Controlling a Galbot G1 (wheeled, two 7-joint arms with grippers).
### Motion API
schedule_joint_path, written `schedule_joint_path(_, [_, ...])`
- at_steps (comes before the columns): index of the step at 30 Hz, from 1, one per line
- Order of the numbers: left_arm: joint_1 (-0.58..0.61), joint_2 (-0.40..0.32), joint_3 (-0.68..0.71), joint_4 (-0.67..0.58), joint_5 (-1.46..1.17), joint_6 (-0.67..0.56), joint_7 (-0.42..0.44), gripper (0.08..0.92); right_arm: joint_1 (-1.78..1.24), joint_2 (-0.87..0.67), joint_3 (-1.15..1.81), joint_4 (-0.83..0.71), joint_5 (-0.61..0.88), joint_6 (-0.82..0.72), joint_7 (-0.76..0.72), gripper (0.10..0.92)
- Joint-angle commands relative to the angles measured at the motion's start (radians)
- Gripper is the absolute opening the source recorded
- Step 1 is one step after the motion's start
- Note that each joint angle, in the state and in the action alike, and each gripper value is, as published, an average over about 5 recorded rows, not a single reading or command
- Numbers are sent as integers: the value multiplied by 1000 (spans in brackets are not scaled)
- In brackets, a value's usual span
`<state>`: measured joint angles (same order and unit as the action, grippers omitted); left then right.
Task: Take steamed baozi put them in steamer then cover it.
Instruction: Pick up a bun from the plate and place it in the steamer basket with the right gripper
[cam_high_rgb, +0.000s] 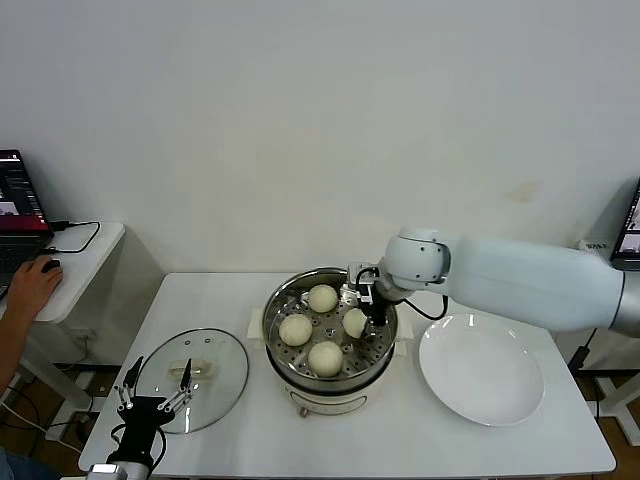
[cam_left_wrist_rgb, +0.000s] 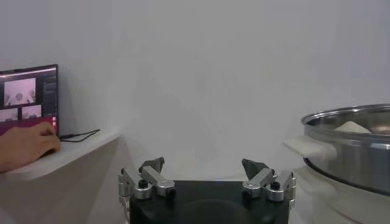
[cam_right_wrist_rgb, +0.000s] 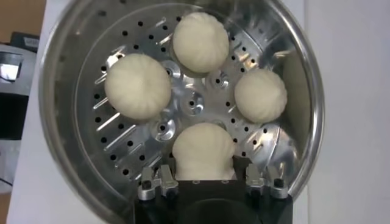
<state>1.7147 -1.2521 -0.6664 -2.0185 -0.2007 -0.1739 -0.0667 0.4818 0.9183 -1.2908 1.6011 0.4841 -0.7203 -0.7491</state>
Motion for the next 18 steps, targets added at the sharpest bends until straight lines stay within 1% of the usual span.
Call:
schedule_joint_path(1, [1,1,-1,1,1,-2,0,823,-42,25,13,-36,-38,-5,8,585])
schedule_joint_path(8, [2,0,-3,4,1,-4,0,823,-44,13,42,-19,-23,-5,22,594])
schedule_joint_path(10, [2,-1,-3,5,1,-4,0,823,-36,0,57,-7,-25,-5,25,626])
schedule_joint_path(15, [2,0,-3,9,0,-6,0,823,-18,-57,104,55,-30,-5,40,765])
schedule_joint_path(18, [1,0,-2,11,0,-6,0,823,-25,-114,144,111,-9,-5,78,813])
